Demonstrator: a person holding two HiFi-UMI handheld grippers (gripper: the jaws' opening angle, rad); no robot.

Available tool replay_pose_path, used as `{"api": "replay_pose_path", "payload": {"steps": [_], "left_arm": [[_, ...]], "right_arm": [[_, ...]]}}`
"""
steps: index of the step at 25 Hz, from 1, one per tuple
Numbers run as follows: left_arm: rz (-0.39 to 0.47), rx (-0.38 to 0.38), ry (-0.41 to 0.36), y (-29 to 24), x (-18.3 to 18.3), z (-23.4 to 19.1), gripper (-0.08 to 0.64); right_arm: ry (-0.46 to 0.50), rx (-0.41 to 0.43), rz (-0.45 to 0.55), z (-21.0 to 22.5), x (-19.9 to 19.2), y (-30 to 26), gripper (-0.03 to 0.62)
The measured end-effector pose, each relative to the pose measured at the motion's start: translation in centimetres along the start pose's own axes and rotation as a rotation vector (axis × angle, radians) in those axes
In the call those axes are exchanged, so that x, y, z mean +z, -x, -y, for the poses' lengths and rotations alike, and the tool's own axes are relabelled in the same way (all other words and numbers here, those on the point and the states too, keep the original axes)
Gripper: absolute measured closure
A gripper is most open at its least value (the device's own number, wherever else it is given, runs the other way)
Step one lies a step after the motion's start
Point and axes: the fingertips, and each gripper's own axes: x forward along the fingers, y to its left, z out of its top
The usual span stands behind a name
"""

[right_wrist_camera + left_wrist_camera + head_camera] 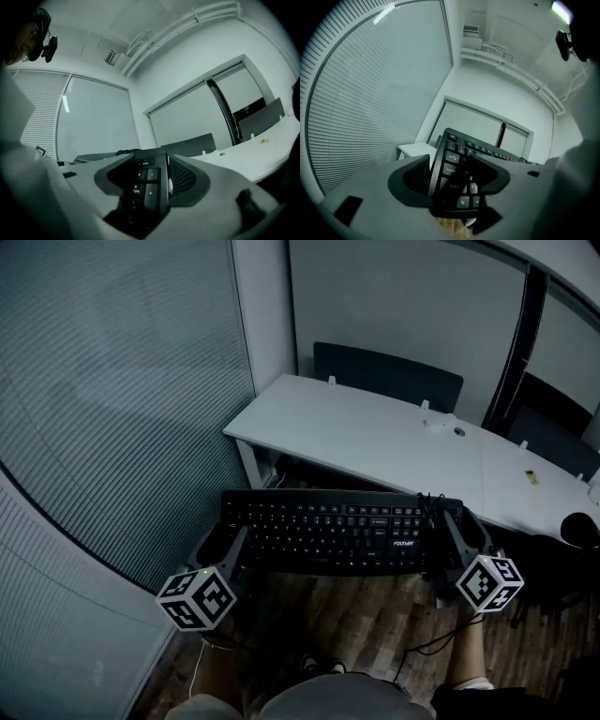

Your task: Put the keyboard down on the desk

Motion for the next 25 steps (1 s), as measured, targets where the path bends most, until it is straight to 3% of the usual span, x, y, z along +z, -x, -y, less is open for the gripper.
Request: {"api": "replay_pose_path", "payload": {"steps": [25], "left_arm": [[0.001,-0.004,0.016,0.11,0.42,-0.28,0.291]], "right_arm": [[0.009,-0.007,0.002,-0.54,0.68,0.00,0.354]]}}
